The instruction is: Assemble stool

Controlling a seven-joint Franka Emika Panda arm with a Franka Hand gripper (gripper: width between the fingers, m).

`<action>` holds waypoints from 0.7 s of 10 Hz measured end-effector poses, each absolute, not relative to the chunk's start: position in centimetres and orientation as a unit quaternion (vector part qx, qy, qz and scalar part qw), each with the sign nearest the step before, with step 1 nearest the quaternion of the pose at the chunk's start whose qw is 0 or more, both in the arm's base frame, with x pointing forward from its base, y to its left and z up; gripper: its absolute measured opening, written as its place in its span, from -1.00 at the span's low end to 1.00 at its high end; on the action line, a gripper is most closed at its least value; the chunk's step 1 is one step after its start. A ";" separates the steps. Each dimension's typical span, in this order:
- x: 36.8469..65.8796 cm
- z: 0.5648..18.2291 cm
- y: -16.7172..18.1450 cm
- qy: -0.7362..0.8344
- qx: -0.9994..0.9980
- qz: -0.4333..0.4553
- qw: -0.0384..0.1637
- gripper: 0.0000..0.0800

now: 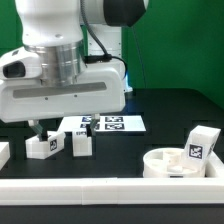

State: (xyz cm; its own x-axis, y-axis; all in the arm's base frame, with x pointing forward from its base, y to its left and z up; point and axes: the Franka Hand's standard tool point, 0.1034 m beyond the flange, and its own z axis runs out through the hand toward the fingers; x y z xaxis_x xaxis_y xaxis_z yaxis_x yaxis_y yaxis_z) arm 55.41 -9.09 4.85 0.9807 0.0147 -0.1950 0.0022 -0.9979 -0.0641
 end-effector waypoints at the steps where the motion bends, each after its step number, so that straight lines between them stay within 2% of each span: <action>1: 54.5 4.4 -8.8 0.006 -0.993 0.112 0.034 0.62; 3: 53.0 3.9 -8.6 0.038 -0.993 0.112 0.028 0.62; 7: 52.6 3.9 -8.9 0.048 -0.991 0.125 0.030 0.62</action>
Offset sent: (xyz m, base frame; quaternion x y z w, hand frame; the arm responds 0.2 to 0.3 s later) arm -0.0297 -0.0222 0.0044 -0.0540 -0.0538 0.0683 0.9947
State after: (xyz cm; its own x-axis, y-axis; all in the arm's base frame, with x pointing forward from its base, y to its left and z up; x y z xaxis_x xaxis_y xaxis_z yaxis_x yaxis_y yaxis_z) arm 52.57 -8.94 3.90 0.9642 -0.0875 -0.2502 -0.1025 -0.9936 -0.0473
